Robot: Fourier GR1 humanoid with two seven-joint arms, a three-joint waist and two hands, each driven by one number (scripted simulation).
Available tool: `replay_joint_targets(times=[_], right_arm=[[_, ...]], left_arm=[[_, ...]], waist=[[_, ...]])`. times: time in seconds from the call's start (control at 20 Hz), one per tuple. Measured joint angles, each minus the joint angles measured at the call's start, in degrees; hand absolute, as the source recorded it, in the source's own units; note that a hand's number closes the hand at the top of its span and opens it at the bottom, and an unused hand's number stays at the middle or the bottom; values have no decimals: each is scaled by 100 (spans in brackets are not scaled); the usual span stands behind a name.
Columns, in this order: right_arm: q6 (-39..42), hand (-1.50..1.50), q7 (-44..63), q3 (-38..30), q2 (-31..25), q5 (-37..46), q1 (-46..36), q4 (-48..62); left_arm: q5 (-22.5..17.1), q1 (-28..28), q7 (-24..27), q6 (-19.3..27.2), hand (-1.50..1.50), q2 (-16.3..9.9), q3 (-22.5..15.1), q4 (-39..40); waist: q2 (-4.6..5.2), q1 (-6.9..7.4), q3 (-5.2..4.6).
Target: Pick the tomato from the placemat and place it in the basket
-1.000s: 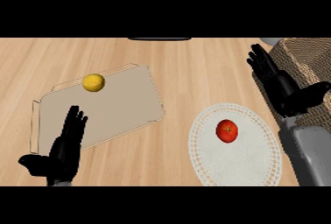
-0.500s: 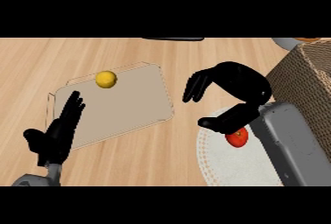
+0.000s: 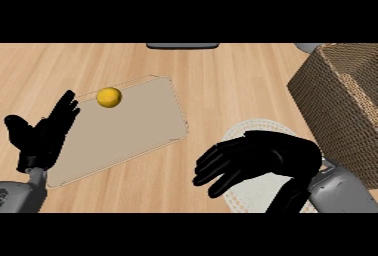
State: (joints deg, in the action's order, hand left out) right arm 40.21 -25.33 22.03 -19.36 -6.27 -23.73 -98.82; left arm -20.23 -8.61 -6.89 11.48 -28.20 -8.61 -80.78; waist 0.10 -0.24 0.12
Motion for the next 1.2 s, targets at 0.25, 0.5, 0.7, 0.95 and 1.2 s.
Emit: replay_joint_targets(times=[0.25,0.5,0.7,0.95,1.2], right_arm=[[239,-150,699,-220,-860,210,-378,-646],[220,-150,1076,-734,-1536,1043,-1171,-731],[576,-150,1522,-944,-1734,1161,-2064,-184],[1148,-150,1461,-775,-2259,1304,-2589,362],[1194,-150,1115,-593,-2705,1348,-2751,871]], left_arm=[[-25,-49,-97,-81,0,-55,101,35],[-6,-189,-205,-146,0,-101,126,80],[46,-310,-103,-226,0,3,147,287],[78,-400,-130,-308,0,16,200,347],[159,-391,-97,-327,0,95,193,381]], waist=[[-32,-22,-13],[-25,9,-17],[-5,64,-22],[13,111,-19],[31,144,-13]])
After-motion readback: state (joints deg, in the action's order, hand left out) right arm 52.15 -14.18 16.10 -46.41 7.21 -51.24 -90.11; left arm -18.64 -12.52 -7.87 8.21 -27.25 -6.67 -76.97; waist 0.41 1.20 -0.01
